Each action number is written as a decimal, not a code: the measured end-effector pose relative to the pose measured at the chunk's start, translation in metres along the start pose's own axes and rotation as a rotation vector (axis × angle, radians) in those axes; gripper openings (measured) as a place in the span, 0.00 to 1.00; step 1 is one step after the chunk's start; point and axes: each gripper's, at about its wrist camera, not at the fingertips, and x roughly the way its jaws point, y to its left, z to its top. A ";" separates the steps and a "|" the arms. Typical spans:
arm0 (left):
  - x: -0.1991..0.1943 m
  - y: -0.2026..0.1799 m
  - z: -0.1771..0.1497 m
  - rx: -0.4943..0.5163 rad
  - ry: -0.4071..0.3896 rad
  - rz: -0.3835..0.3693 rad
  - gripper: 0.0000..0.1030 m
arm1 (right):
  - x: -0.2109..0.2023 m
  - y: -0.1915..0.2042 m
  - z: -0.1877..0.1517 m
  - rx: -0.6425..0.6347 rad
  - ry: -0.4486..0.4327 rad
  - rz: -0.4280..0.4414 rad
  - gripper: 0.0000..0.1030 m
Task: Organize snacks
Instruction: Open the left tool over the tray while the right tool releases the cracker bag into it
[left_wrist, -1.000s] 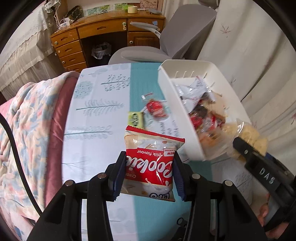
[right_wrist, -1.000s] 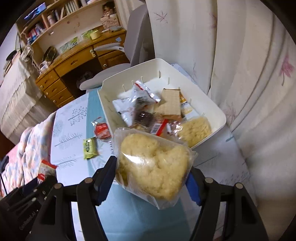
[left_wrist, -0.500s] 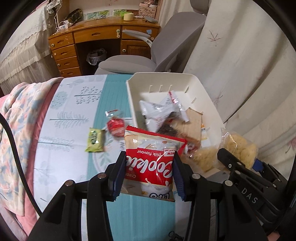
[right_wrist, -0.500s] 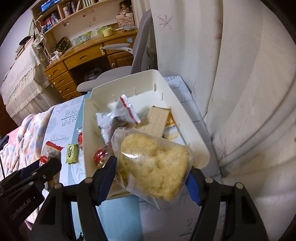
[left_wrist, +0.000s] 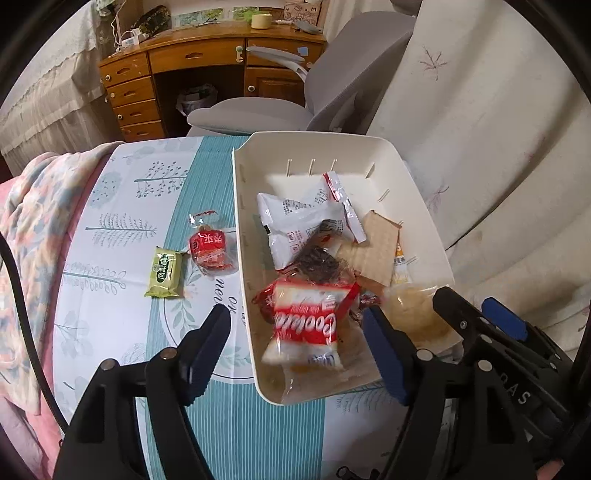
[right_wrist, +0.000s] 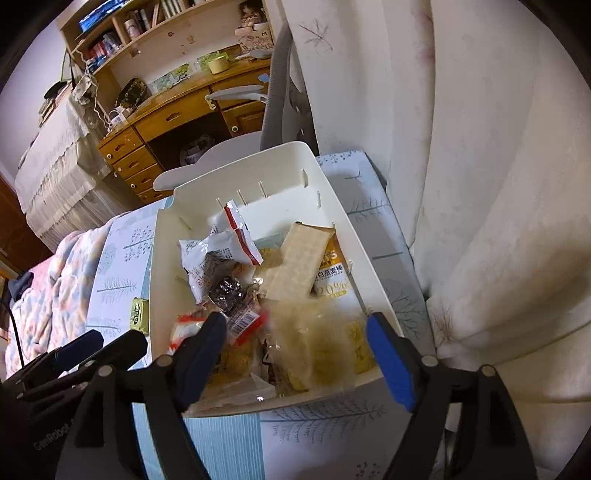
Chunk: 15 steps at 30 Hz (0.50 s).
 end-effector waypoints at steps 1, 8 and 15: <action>0.001 0.001 -0.001 -0.003 0.005 0.008 0.74 | 0.001 -0.001 0.000 0.007 0.007 0.004 0.81; -0.008 0.012 -0.008 -0.022 0.015 0.027 0.77 | -0.001 0.004 -0.002 0.008 0.013 0.011 0.83; -0.019 0.039 -0.013 -0.040 0.004 0.033 0.77 | -0.006 0.027 -0.010 0.003 0.028 0.010 0.83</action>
